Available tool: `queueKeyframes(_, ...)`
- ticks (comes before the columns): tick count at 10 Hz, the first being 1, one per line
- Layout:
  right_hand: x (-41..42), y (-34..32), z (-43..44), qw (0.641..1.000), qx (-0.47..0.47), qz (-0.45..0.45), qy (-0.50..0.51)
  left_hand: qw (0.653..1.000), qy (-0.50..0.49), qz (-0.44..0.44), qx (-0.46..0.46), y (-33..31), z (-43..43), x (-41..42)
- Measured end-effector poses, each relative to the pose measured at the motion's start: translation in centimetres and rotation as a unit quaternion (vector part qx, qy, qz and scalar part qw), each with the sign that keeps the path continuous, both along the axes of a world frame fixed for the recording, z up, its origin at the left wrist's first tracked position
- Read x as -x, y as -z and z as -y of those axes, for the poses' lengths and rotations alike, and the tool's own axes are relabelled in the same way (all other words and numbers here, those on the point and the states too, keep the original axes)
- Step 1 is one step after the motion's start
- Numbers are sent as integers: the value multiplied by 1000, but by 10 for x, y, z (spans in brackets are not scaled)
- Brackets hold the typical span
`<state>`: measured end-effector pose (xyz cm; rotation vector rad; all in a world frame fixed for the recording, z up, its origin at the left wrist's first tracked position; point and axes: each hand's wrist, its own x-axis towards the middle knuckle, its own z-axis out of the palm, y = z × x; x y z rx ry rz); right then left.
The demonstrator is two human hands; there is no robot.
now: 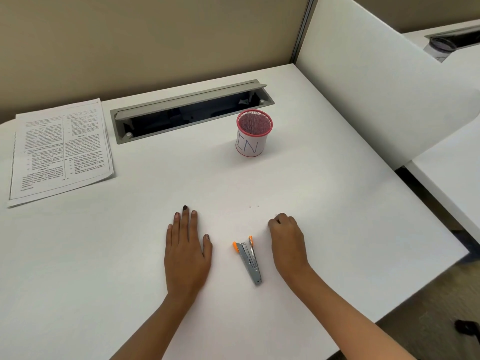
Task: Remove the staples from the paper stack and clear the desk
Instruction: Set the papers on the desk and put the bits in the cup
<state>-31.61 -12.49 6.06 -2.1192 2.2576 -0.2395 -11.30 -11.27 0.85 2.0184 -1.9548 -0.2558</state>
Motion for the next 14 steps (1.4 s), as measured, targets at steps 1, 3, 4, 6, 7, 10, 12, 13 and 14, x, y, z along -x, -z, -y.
queueKeyframes(1, 2, -6, 10, 999, 37, 18, 16, 1000, 0, -5, 1, 0, 0, 0)
queueKeyframes(3, 20, 0, 25, 988, -102, 93, 65, 1000, 1, -2, 0, -1, 0, 0)
queueKeyframes(4, 28, -5, 30, 967, -136, 193, 95, 1000, 1, -3, -1, 0, 0, 0)
queueKeyframes(6, 43, -16, 40, 890, -148, 390, 186, 1000, 0, -1, -4, 0, 0, 0)
queueKeyframes(7, 50, -22, 53, 763, -111, 590, 241, 1000, -1, -3, -2, 0, 0, 0)
queueKeyframes(10, 26, -81, 146, 665, 2, 725, 181, 1000, 0, -6, -5, 1, 0, 0)
queueKeyframes(12, 3, -108, 208, 917, 142, 366, 66, 1000, 0, -8, -5, 1, 1, -1)
queueKeyframes(13, -1, -113, 224, 964, 144, 224, -12, 1000, 0, -7, -1, -1, 1, 0)
queueKeyframes(14, -2, -114, 233, 981, 123, 143, -46, 1000, -1, -6, -1, 0, 0, -1)
